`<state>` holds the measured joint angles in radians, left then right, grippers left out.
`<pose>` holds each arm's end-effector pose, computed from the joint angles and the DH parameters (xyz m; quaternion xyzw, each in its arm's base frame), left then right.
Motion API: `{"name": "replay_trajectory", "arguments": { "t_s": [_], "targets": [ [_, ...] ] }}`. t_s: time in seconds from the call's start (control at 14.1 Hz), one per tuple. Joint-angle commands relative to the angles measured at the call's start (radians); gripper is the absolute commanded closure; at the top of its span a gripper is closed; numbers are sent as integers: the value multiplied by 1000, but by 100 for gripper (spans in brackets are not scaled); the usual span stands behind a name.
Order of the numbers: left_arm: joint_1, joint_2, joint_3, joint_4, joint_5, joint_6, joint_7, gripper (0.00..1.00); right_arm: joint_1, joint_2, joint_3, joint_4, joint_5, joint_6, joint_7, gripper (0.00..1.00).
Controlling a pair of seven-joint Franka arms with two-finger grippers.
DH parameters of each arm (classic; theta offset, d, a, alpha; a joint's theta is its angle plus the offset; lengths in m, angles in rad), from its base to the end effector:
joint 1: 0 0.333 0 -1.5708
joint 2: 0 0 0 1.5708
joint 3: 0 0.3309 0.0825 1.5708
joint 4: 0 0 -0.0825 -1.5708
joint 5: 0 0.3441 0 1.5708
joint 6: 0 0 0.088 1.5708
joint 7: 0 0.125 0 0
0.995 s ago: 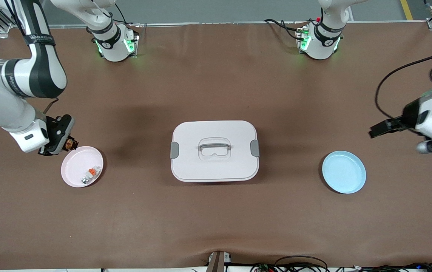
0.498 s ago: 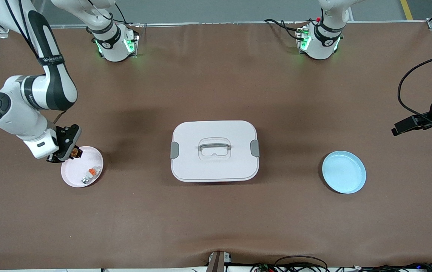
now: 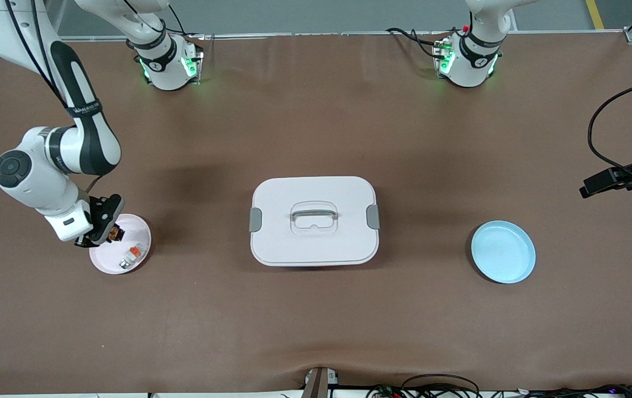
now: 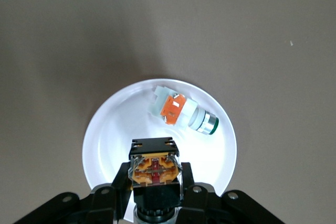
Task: Transfer orange switch to right arm and place
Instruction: 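Move the switch with the right gripper over the white plate, then lower the switch onto the white plate and open the right gripper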
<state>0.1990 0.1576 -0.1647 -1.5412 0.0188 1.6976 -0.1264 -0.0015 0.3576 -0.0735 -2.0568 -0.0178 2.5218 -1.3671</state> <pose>0.5719 0.0288 0.5607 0.9968 0.0801 0.0003 0.0036 0.5829 -0.0420 0.2976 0.7911 0.6090 0.0286 0.0494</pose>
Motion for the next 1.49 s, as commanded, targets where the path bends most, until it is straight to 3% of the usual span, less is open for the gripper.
{"name": "replay_trajectory", "arguments": {
  "t_s": [0.0, 0.36, 0.78, 1.0, 1.28, 1.42],
  "targets": [
    [-134, -24, 132, -7, 17, 7, 13, 0, -46, 20, 20, 3, -11, 31, -35, 100],
    [-251, -24, 257, -11, 13, 14, 13, 0, -64, 75, 20, -17, -11, 141, -69, 100],
    [-251, -35, 260, -42, 12, 37, 22, 0, -71, 133, 23, -17, -11, 212, -90, 100],
    [-250, -117, 260, -147, 12, 103, 33, 0, -71, 150, 26, -16, -11, 230, -116, 100],
    [-240, -190, 257, -221, 9, 112, 74, 0, -68, 155, 28, -17, -11, 232, -116, 100],
    [-219, -228, 225, -275, 7, 134, 74, 0, -68, 159, 28, -17, -11, 232, -118, 100]
  ]
}}
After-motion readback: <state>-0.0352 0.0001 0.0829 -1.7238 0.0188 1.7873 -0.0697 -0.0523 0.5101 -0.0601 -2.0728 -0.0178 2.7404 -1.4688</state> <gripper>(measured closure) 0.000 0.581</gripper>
